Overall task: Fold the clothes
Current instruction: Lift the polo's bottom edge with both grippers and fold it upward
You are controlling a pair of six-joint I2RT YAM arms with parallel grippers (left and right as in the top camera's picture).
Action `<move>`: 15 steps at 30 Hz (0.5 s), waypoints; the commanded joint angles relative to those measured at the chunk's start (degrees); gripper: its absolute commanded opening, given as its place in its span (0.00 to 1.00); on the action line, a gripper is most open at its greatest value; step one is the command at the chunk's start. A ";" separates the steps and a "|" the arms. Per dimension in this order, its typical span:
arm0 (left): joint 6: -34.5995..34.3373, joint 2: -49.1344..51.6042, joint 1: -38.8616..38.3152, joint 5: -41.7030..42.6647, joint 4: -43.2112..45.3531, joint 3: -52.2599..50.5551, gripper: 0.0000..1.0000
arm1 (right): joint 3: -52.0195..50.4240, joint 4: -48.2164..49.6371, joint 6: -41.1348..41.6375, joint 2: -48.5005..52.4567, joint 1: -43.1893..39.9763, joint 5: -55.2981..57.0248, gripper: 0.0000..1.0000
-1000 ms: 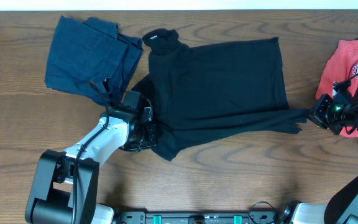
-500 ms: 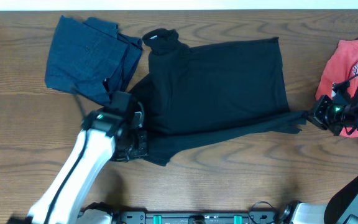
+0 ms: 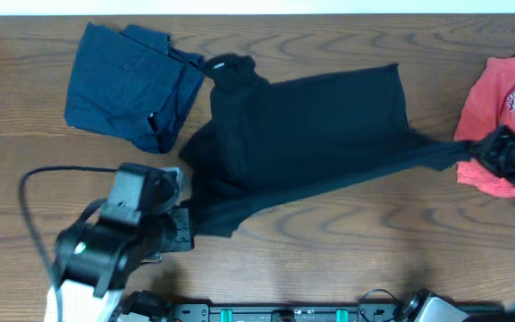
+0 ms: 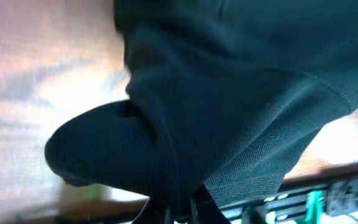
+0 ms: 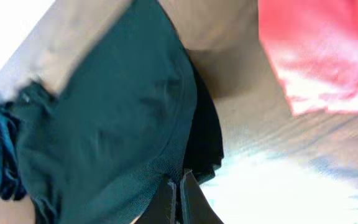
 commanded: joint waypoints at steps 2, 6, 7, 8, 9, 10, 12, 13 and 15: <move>0.98 -1.70 -0.09 -0.94 1.73 9.38 0.06 | 4.66 -0.66 1.55 -4.42 -1.42 -0.28 0.01; 3.17 -0.63 -0.09 -3.80 2.54 21.44 0.06 | 10.45 -3.13 3.26 -6.82 -2.08 -2.29 0.01; 3.98 -0.07 -0.09 -4.48 2.49 25.51 0.06 | 12.70 -4.31 3.54 -7.19 -2.21 -2.84 0.01; 5.16 0.44 -0.09 -4.63 2.43 29.16 0.06 | 14.99 -5.64 3.93 -7.41 -2.32 -3.13 0.01; 6.34 0.98 -0.09 -4.66 2.25 32.94 0.06 | 17.97 -7.56 3.91 -7.50 -2.49 -3.32 0.01; 7.34 1.66 -0.09 -5.07 1.88 37.57 0.06 | 20.94 -9.62 3.91 -7.48 -2.56 -3.21 0.01; 7.93 2.89 -0.09 -7.78 0.46 46.25 0.06 | 27.52 -13.97 3.89 -7.43 -2.97 -2.97 0.01; 7.96 3.30 -0.09 -9.07 -0.17 49.48 0.06 | 30.56 -15.78 3.87 -7.43 -3.17 -2.97 0.01; 7.98 4.17 -0.09 -12.09 -1.64 56.83 0.06 | 36.79 -19.37 3.80 -7.43 -3.28 -2.71 0.01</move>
